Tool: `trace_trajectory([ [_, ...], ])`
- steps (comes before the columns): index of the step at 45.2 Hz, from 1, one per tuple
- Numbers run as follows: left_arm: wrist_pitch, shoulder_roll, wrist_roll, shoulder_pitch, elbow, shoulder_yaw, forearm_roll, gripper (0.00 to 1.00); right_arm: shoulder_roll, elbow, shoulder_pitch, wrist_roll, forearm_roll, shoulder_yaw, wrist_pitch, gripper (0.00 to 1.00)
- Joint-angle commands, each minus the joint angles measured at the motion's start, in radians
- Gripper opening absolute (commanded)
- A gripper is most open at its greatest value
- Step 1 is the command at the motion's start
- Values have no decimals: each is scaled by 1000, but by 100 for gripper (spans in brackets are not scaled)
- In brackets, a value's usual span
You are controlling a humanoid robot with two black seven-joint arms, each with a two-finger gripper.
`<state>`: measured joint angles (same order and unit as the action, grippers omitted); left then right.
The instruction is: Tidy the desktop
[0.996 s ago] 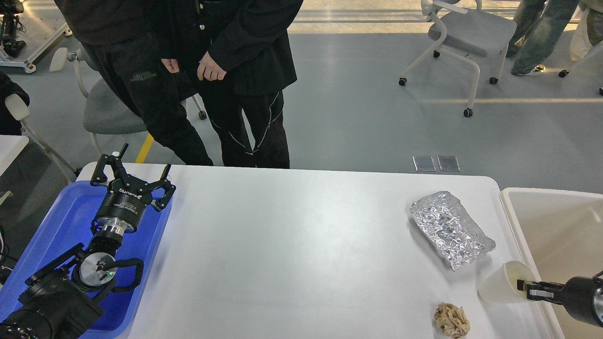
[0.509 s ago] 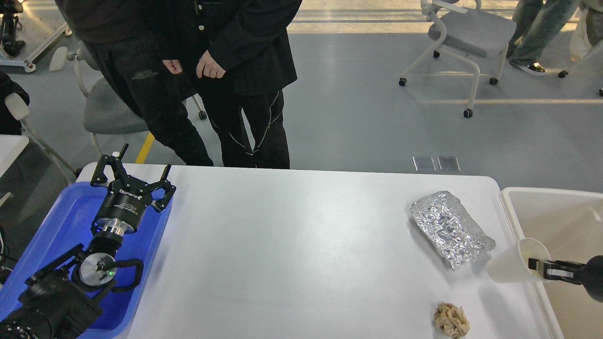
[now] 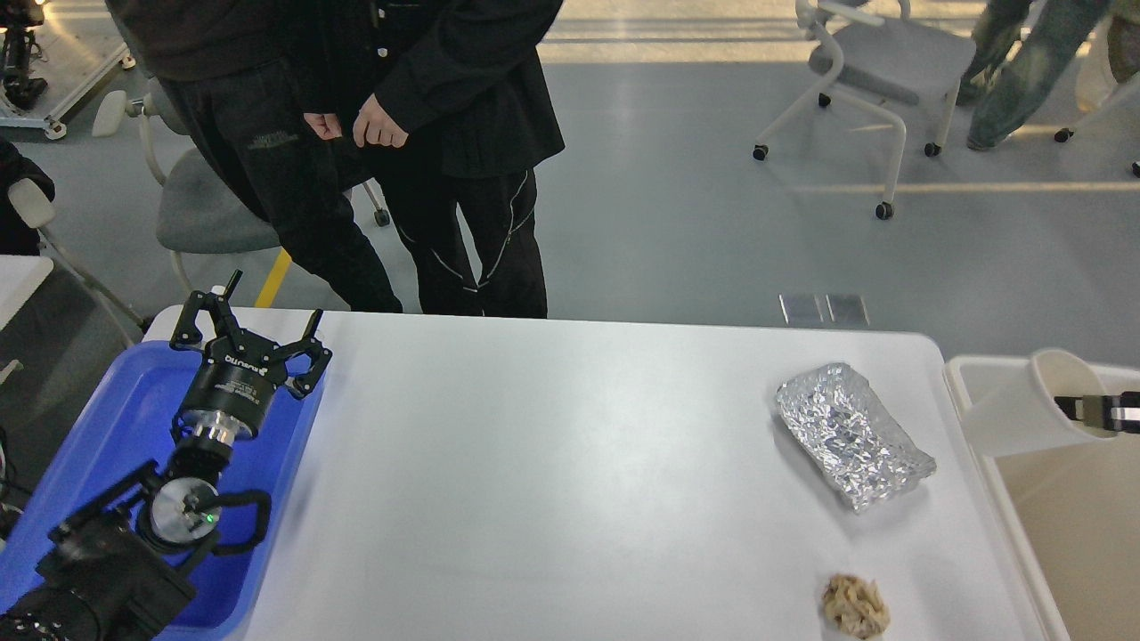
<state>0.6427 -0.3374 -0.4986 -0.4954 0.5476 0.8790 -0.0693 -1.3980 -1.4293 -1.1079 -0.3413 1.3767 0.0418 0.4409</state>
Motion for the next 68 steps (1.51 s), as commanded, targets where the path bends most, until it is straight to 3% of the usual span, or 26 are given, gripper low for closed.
trace_trajectory([
  [1, 0, 0, 0, 0, 0, 0, 0, 100, -64, -51, -199, -2, 19, 1, 208, 0],
  [25, 0, 0, 0, 0, 0, 0, -1, 100, -64, 10, -191, -2, 36, -8, 197, 0],
  [34, 0, 0, 0, 0, 0, 0, -1, 100, -52, 121, -178, -4, 19, -19, 150, 0],
  [43, 0, 0, 0, 0, 0, 0, 0, 100, -9, 254, -75, -10, -48, -19, 27, 0],
  [61, 0, 0, 0, 0, 0, 0, -1, 100, 158, 595, 155, -30, -326, -14, -131, 0],
  [68, 0, 0, 0, 0, 0, 0, -1, 100, 231, 716, 224, -44, -424, -13, -146, 0],
])
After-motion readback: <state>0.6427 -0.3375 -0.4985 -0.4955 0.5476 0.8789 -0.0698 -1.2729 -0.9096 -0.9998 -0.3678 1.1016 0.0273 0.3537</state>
